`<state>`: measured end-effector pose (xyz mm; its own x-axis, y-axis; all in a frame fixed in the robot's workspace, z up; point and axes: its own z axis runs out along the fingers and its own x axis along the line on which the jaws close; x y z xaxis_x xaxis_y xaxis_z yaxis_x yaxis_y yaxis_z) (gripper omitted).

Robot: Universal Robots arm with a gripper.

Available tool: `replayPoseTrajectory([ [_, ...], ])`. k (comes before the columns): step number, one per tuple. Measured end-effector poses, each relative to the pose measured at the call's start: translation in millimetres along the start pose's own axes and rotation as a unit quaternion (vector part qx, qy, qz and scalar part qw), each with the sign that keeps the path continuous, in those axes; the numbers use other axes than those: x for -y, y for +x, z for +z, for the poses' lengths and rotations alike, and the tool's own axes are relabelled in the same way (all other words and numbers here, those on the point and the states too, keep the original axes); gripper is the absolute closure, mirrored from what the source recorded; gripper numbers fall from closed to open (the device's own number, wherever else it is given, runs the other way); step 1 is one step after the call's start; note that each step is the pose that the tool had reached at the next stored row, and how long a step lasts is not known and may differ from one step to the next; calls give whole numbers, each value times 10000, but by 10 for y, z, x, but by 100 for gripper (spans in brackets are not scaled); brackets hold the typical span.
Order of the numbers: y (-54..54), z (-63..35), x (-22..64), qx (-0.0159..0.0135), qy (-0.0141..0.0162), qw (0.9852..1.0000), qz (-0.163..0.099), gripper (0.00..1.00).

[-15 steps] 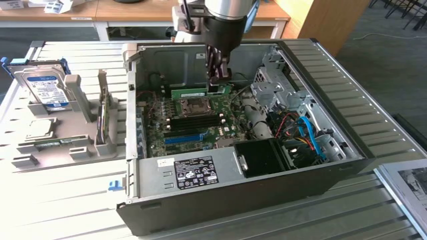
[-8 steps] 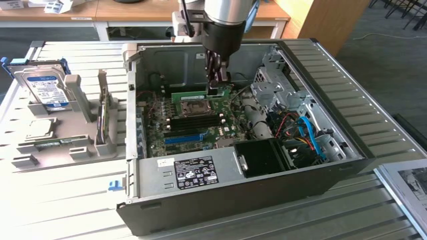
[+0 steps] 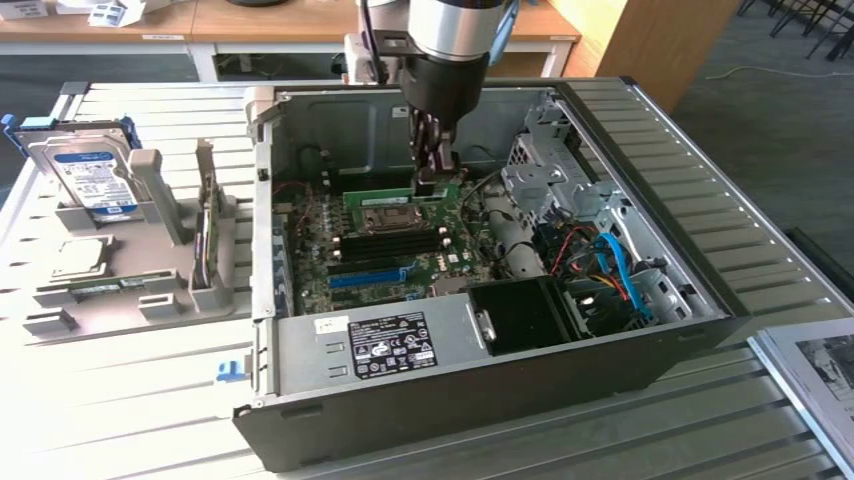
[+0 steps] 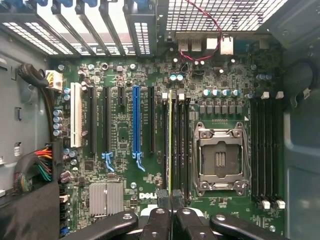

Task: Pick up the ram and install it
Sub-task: 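Insert the ram into the slot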

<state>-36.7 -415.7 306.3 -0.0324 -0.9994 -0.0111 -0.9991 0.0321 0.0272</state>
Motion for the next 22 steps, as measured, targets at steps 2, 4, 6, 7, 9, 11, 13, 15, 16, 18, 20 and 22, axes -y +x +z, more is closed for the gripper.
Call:
replayPoseTrajectory([
  [2, 0, 22, 0, 0, 0, 10000, 0, 88],
  [4, 0, 45, 1, 0, 0, 10000, 0, 88],
  [6, 1, 68, 2, 0, 0, 10000, 0, 88],
  [7, 1, 79, 2, 0, 0, 10000, 0, 88],
  [9, 1, 99, 3, 0, 0, 10000, 0, 88],
  [11, 1, 119, 3, 0, 0, 10000, 0, 88],
  [13, 1, 140, 4, 0, 0, 10000, 0, 88],
  [15, 2, 159, 4, 0, 0, 10000, 0, 88],
  [16, 2, 169, 5, 0, 0, 10000, 0, 88],
  [18, 2, 190, 5, 0, 0, 10000, 0, 88],
  [20, 2, 210, 6, 0, 0, 10000, 0, 88],
  [22, 2, 231, 6, 0, 0, 10000, 0, 88],
])
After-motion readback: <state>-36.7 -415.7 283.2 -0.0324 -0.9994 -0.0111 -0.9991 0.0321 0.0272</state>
